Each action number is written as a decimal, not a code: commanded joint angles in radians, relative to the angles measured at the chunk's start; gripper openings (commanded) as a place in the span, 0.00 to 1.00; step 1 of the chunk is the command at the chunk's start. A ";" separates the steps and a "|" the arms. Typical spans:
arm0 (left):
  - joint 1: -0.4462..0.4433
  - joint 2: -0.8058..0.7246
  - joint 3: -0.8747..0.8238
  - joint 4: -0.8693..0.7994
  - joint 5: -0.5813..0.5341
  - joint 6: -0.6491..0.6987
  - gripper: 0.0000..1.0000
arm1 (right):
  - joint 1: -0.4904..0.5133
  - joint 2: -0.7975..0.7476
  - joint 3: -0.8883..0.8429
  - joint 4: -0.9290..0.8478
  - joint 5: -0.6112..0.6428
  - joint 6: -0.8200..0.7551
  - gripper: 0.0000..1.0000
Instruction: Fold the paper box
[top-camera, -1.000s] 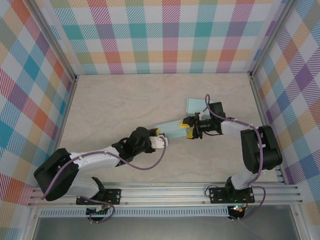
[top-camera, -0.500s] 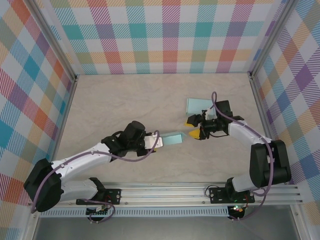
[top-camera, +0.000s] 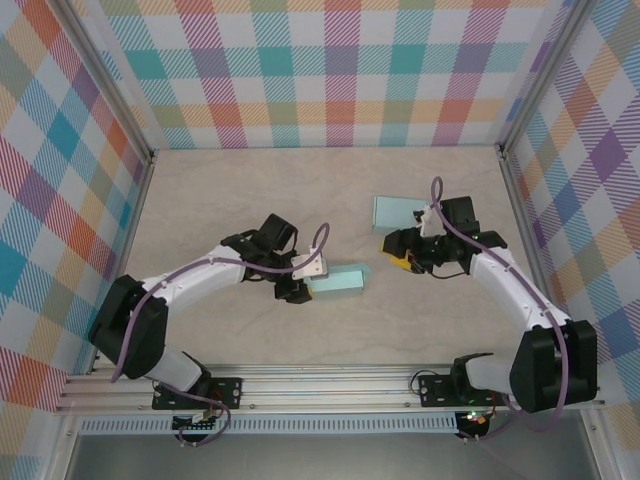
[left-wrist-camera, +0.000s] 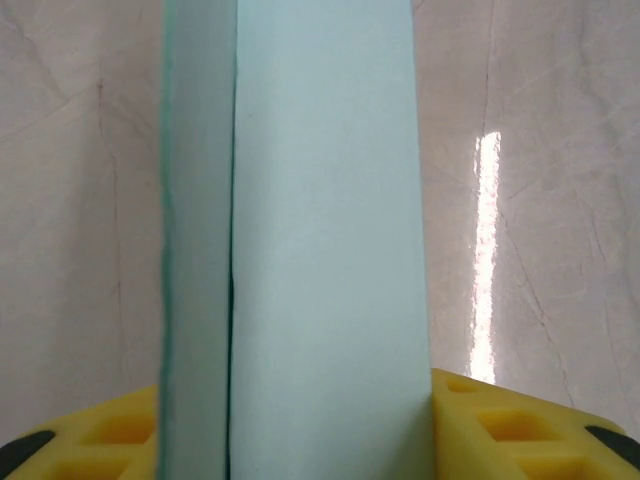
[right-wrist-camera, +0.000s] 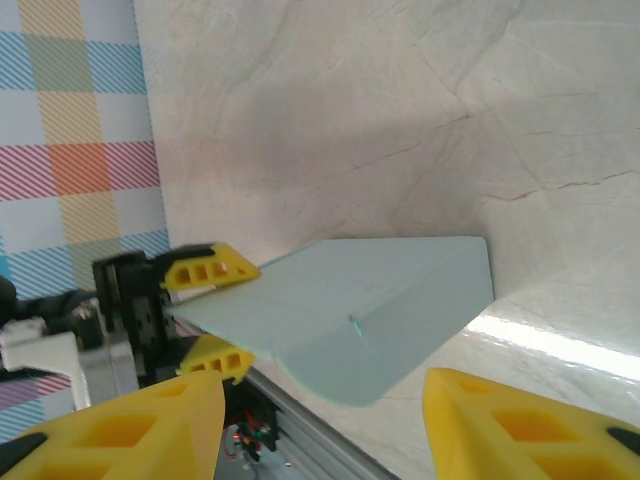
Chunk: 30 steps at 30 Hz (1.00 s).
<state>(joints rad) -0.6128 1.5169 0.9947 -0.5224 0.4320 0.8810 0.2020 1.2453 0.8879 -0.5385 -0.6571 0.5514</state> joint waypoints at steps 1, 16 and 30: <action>0.014 0.063 0.074 -0.106 0.054 0.066 0.59 | 0.027 -0.038 0.039 -0.064 0.066 -0.105 0.56; 0.014 -0.055 0.076 -0.032 -0.017 0.011 1.00 | 0.225 -0.008 0.152 -0.138 0.361 -0.257 0.56; 0.010 -0.356 -0.055 0.138 -0.302 -0.848 1.00 | 0.322 0.064 0.226 -0.161 0.475 -0.327 0.50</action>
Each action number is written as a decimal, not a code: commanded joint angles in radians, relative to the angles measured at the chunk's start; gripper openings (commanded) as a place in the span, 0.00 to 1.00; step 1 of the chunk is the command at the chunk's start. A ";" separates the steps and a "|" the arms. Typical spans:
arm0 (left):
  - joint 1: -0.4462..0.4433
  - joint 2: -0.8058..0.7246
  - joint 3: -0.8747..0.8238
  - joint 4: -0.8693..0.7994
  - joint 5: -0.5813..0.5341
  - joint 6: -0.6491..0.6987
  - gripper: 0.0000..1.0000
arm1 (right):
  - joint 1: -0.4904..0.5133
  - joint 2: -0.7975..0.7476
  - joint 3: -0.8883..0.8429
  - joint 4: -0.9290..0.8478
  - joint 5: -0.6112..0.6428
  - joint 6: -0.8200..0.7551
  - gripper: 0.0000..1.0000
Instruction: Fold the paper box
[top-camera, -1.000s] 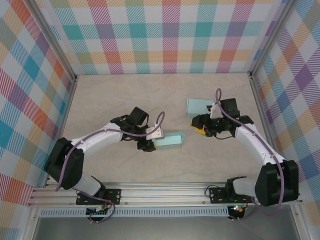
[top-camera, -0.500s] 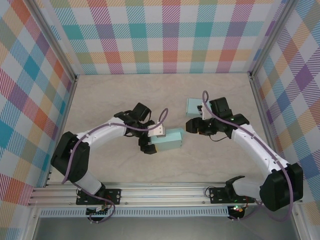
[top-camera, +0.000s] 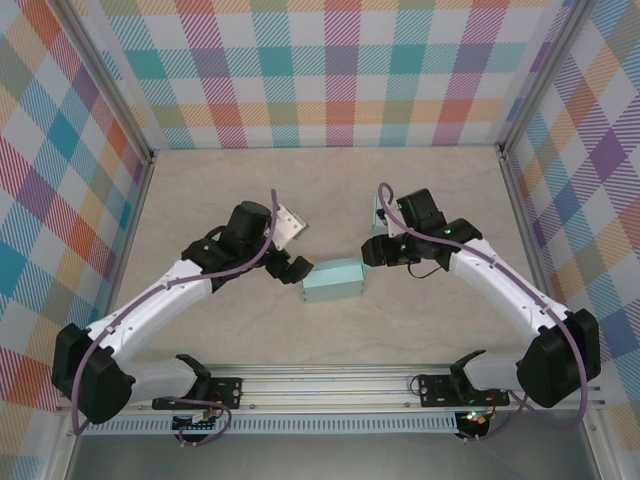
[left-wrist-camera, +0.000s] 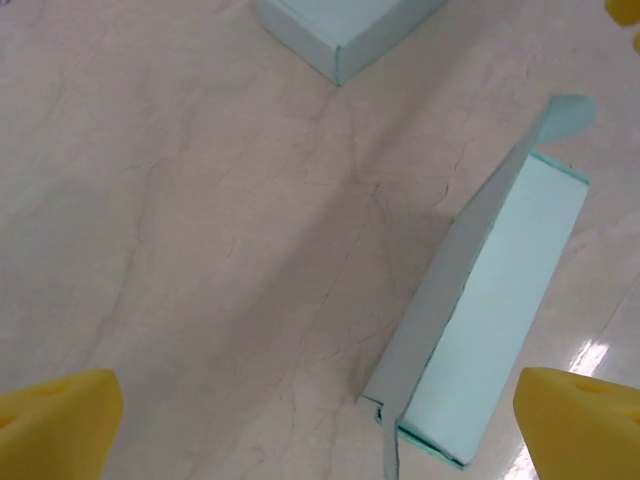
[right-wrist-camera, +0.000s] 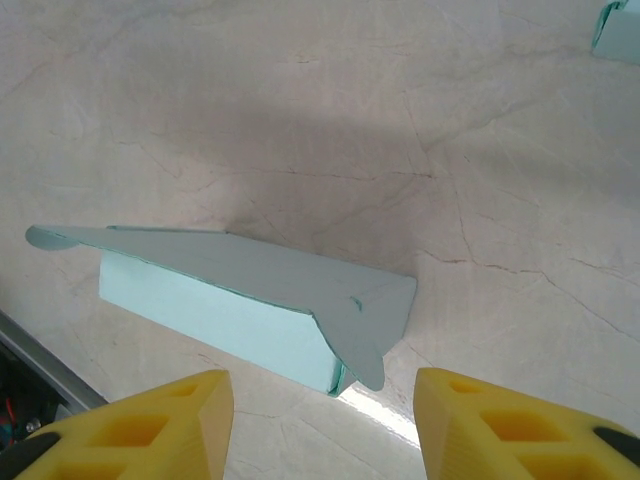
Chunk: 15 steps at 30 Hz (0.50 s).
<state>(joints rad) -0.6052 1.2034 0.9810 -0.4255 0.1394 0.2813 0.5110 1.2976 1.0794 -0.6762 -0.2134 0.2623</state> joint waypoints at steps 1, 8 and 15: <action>-0.001 -0.061 -0.062 0.070 0.007 -0.299 1.00 | 0.020 0.018 0.041 -0.029 0.043 -0.042 0.49; -0.065 -0.121 -0.094 0.038 -0.116 -0.401 0.86 | 0.076 0.043 0.070 -0.071 0.140 -0.059 0.48; -0.149 -0.065 -0.071 -0.021 -0.225 -0.408 0.65 | 0.084 0.081 0.081 -0.080 0.154 -0.084 0.48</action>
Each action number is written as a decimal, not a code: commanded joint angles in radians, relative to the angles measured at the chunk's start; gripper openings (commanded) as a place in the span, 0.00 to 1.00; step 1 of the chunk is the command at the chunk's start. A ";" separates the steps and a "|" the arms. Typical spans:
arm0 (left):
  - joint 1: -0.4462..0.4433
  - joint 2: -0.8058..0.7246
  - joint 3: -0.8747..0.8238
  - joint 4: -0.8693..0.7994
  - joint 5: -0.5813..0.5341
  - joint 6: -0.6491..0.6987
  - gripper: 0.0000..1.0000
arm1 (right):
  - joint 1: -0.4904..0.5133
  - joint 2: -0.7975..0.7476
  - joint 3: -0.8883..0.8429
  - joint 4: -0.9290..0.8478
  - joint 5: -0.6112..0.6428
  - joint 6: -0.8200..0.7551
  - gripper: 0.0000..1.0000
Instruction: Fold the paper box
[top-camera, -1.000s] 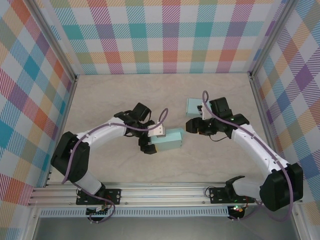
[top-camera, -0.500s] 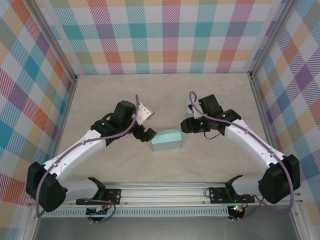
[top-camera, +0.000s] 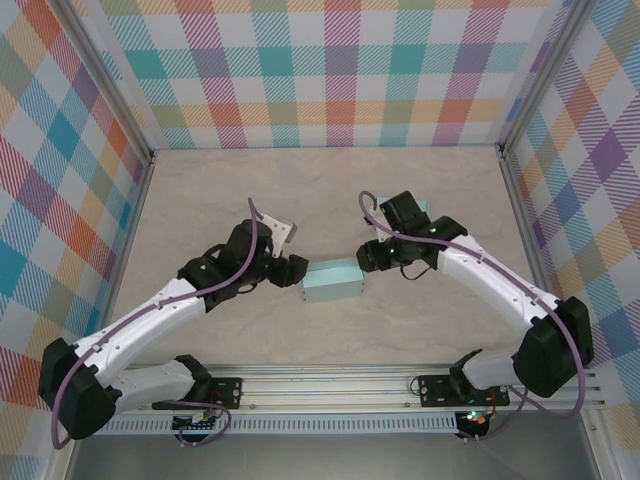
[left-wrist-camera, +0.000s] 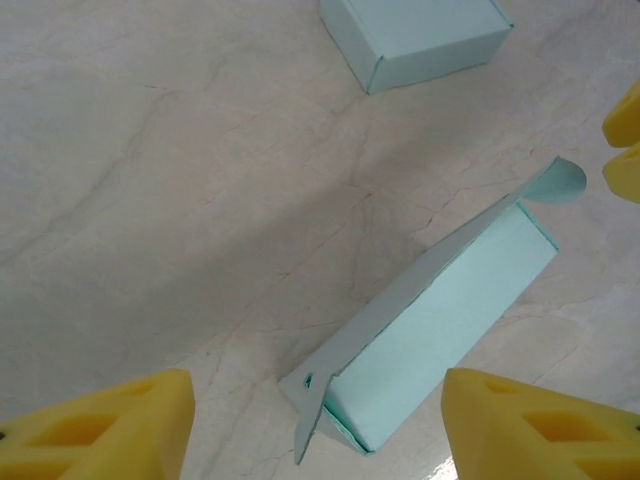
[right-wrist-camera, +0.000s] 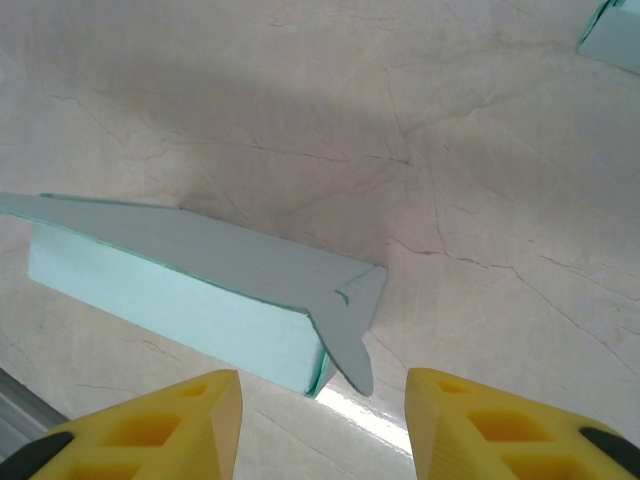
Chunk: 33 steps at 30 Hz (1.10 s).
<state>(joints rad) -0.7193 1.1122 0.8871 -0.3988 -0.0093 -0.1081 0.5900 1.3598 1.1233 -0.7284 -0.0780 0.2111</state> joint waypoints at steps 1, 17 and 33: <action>-0.050 0.039 0.027 -0.058 -0.107 -0.015 0.64 | 0.007 0.027 0.041 -0.028 0.013 -0.038 0.48; -0.148 0.190 0.097 -0.106 -0.293 0.016 0.59 | 0.045 0.119 0.092 -0.035 0.009 -0.052 0.48; -0.155 0.245 0.128 -0.154 -0.275 -0.056 0.42 | 0.077 0.132 0.092 -0.065 0.049 0.023 0.39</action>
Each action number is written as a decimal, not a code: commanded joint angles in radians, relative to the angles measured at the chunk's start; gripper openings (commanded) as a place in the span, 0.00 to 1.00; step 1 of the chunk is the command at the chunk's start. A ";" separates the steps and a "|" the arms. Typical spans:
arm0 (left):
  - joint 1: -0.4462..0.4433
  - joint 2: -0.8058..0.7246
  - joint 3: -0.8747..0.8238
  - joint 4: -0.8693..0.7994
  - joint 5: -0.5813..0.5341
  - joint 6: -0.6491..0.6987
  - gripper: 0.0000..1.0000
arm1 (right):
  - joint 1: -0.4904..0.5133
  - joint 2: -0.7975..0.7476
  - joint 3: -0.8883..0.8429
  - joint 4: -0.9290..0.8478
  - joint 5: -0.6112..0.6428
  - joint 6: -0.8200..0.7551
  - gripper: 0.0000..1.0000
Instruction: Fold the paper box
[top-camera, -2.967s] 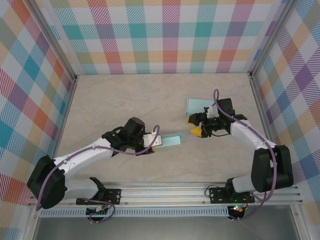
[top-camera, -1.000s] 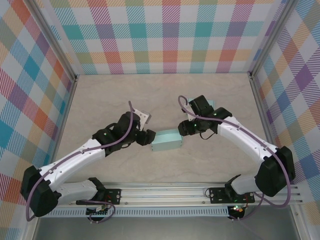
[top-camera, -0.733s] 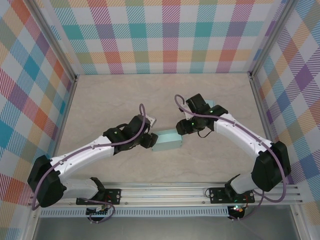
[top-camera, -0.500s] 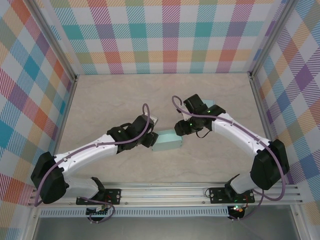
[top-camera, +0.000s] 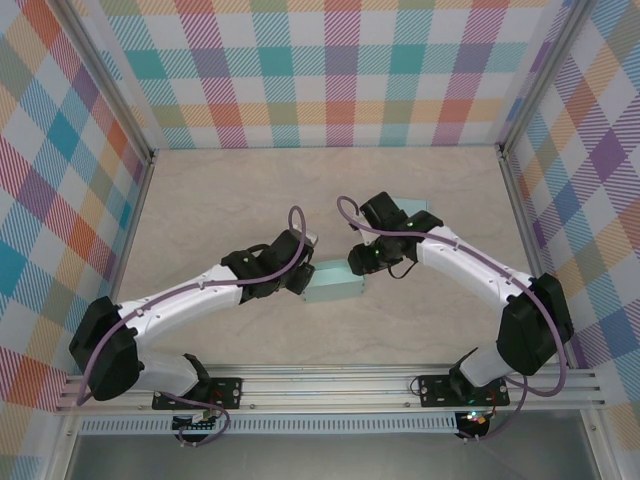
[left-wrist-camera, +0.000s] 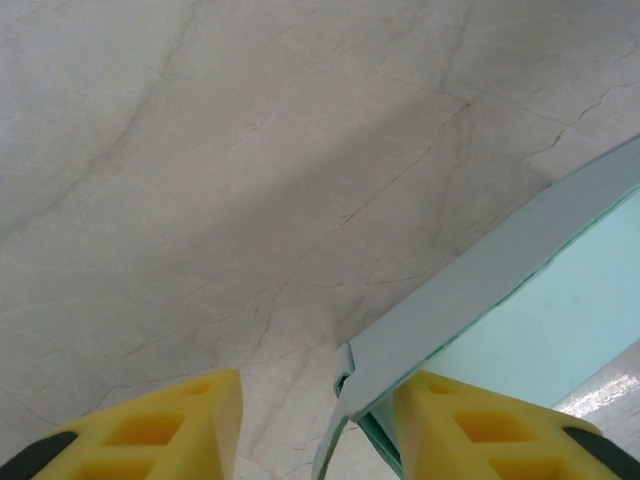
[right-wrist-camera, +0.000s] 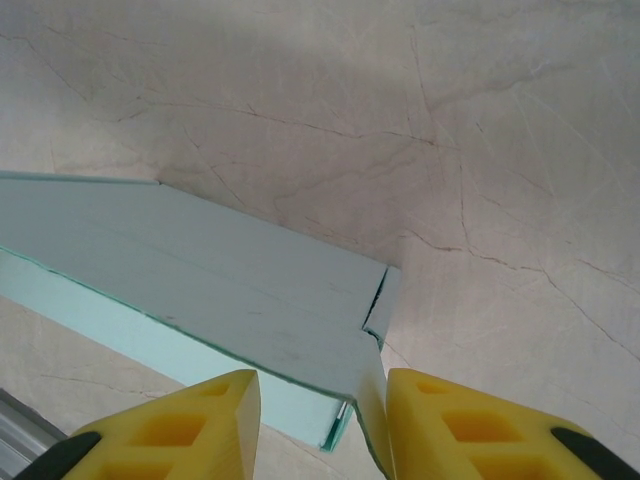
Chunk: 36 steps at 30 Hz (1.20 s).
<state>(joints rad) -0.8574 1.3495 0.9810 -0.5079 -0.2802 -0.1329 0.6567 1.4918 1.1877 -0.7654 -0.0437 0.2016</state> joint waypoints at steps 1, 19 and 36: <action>-0.017 0.010 0.036 -0.051 -0.004 -0.038 0.40 | 0.012 -0.001 0.027 -0.031 0.019 0.037 0.37; -0.038 0.039 0.087 -0.076 0.011 -0.089 0.20 | 0.029 -0.039 0.035 -0.061 0.046 0.094 0.32; -0.041 0.029 0.076 -0.081 -0.012 -0.117 0.07 | 0.030 -0.082 0.023 -0.074 0.089 0.143 0.25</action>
<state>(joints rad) -0.8825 1.3811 1.0439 -0.5739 -0.2821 -0.2367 0.6807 1.4387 1.1881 -0.8284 0.0418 0.3294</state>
